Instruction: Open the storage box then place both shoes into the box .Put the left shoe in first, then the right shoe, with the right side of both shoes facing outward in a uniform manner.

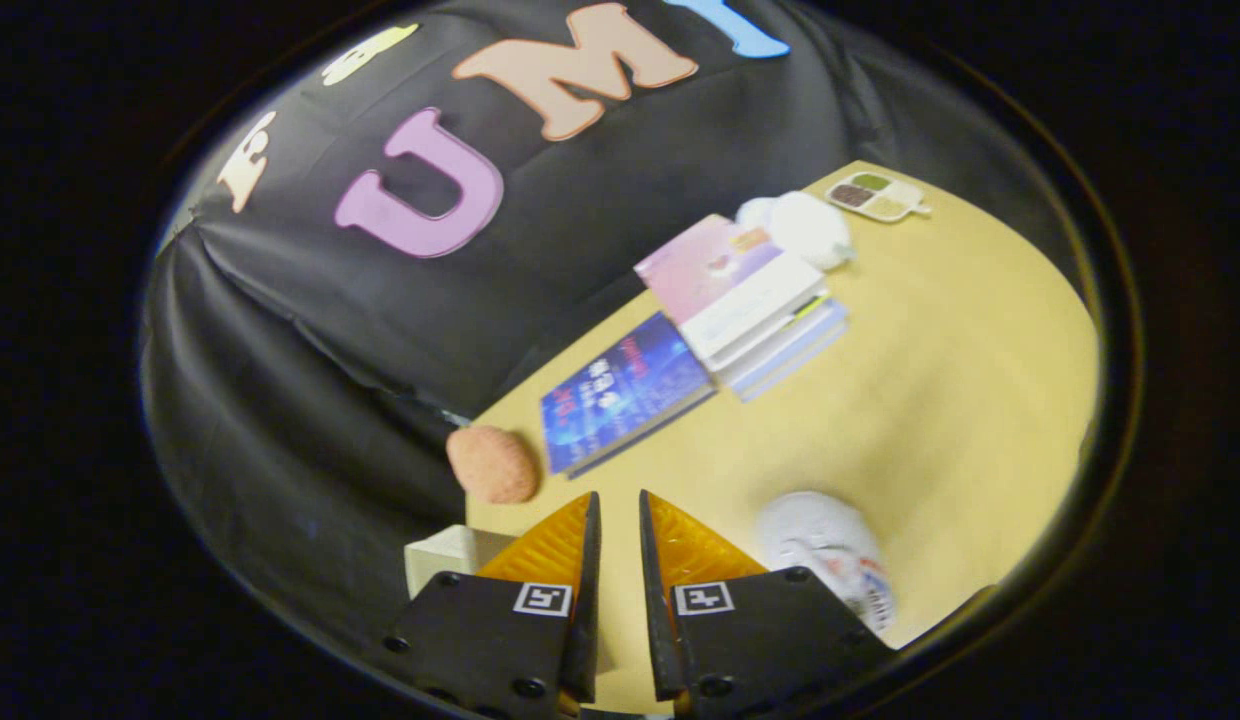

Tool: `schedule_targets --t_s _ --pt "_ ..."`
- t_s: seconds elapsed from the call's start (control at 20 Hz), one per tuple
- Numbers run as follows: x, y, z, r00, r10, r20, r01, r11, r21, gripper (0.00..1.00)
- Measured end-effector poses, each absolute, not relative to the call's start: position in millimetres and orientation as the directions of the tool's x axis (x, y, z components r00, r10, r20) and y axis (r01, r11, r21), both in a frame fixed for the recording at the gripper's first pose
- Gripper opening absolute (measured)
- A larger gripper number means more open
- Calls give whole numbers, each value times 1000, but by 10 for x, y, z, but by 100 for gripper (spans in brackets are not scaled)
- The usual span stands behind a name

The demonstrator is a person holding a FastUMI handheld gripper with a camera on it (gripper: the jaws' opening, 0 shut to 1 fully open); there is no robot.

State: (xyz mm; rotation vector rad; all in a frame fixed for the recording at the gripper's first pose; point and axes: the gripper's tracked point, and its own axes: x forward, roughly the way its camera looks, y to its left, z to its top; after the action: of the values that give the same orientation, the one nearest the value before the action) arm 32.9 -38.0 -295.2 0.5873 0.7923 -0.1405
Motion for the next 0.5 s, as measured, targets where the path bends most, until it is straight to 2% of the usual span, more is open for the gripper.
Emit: schedule_targets --t_s 0.15,0.35,0.5 --pt "-45 -833 -3260 634 48 -772 378 851 363 24" --pt "-504 -1039 -3785 531 26 -847 405 870 281 40" --pt "-744 -1099 -4061 471 26 -882 422 871 251 40"
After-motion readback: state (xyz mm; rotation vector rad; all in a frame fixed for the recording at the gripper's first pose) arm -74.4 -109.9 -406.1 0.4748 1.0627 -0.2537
